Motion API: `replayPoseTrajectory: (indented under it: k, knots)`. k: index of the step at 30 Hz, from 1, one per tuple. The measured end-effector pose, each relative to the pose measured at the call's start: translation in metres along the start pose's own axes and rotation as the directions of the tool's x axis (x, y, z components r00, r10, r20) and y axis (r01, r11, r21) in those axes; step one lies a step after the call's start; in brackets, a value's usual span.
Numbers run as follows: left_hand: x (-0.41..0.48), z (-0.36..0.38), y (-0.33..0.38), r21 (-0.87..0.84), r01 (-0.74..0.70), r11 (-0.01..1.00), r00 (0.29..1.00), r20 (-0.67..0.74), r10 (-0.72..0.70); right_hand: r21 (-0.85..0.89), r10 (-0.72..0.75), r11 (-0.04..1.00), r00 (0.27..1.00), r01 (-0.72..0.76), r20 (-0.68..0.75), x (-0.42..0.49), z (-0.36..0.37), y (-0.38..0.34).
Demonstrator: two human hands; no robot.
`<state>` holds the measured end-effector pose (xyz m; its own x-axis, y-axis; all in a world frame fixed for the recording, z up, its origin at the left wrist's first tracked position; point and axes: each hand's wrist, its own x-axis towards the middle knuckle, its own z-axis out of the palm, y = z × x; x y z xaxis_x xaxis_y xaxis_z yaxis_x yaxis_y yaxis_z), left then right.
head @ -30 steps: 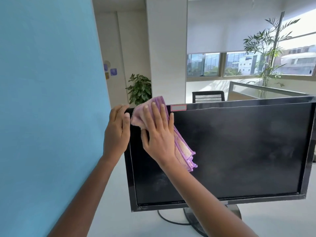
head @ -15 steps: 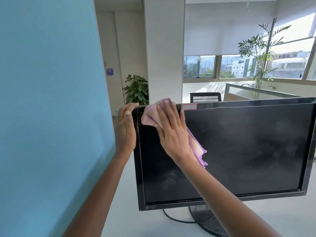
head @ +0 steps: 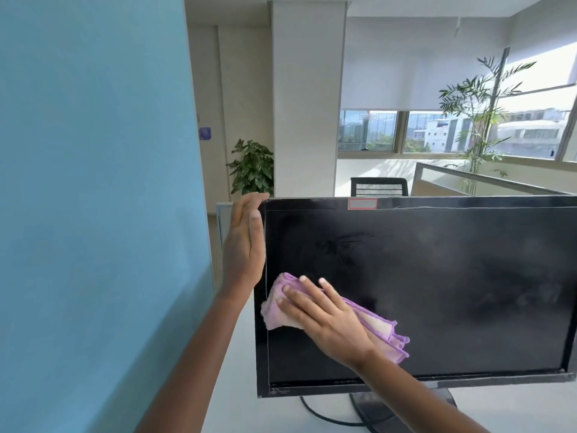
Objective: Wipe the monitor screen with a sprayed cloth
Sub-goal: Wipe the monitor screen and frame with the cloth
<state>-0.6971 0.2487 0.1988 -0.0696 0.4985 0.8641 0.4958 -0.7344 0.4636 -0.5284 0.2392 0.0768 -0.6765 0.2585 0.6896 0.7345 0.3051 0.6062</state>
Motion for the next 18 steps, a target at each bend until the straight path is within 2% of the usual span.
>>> replayPoseTrajectory:
  k: [2,5,7,9,11,14,18]
  knots:
    - [0.001,0.000,0.003,-0.007,0.010,1.000,1.000,0.007,-0.010,0.008,0.129,0.992,0.985,-0.129,-0.114,0.011,-0.006,0.019]
    - [-0.001,-0.002,0.004,-0.023,0.021,1.000,1.000,0.009,-0.021,0.121,0.398,0.917,0.873,-0.379,-0.280,0.047,-0.021,0.047]
    - [-0.002,-0.003,0.006,-0.032,0.025,0.999,1.000,0.008,-0.024,0.175,0.508,0.861,0.812,-0.477,-0.286,0.070,-0.027,0.059]
    - [-0.003,-0.003,0.008,-0.036,0.029,0.999,1.000,0.008,-0.029,0.249,0.557,0.828,0.790,-0.503,-0.256,0.084,-0.028,0.058]
    - [-0.003,-0.002,0.009,-0.044,0.049,0.998,0.999,0.006,-0.049,0.306,0.528,0.838,0.813,-0.452,-0.244,0.086,-0.027,0.044]
    - [-0.004,-0.002,0.009,-0.058,0.078,0.995,0.997,0.008,-0.078,0.240,0.378,0.913,0.904,-0.329,-0.200,0.069,-0.016,0.012]
    - [-0.007,-0.003,0.003,-0.049,0.097,0.994,0.995,0.040,-0.095,0.175,0.187,0.969,0.980,-0.172,-0.071,0.025,-0.003,-0.017]
